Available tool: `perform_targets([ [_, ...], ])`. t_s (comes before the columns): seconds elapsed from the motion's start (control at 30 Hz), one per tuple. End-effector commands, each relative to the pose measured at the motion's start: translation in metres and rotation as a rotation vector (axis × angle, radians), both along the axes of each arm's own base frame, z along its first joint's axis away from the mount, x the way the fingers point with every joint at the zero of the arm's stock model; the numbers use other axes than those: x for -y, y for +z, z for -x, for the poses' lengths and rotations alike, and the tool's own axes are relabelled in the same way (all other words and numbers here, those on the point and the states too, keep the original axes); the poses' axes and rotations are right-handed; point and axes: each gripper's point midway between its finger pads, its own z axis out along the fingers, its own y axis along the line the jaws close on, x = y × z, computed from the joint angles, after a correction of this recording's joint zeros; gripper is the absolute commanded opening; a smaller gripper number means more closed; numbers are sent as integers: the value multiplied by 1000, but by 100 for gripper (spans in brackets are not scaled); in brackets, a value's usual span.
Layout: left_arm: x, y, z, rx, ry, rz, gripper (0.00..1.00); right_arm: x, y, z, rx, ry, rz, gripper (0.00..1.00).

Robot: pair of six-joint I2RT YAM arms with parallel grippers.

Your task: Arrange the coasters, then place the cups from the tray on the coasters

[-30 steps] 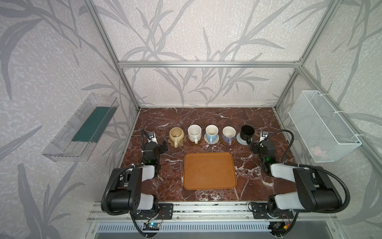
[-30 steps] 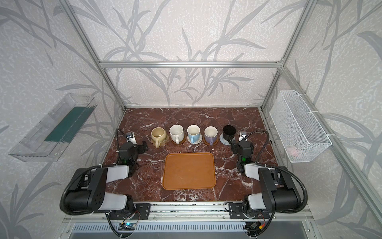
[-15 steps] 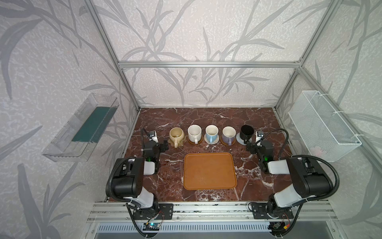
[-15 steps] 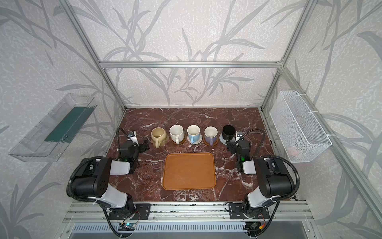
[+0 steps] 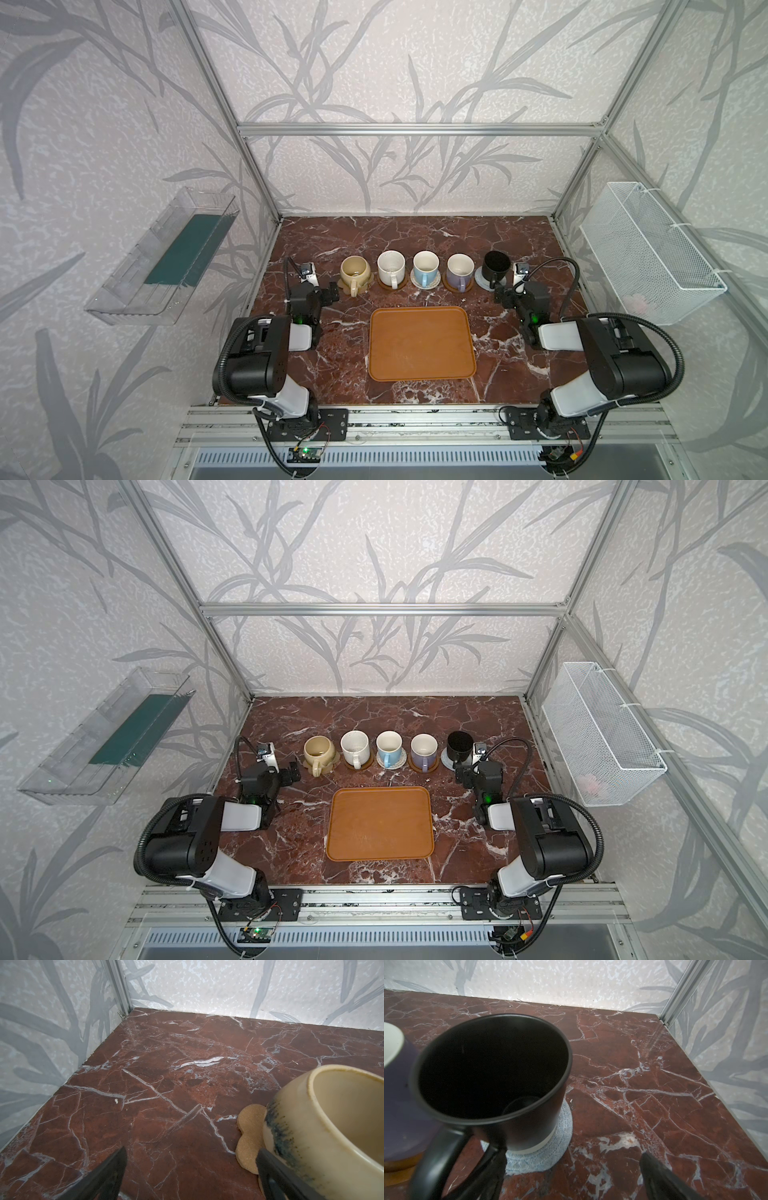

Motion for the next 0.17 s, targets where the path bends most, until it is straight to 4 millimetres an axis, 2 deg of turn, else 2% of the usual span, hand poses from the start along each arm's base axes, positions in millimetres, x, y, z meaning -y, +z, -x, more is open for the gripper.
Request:
perform_targets([
  [0.0, -1, 11, -9, 34, 3, -21, 99, -4, 17, -8, 48, 13, 0, 99],
  [0.13, -1, 12, -8, 43, 3, -23, 99, -4, 17, -8, 48, 13, 0, 99],
])
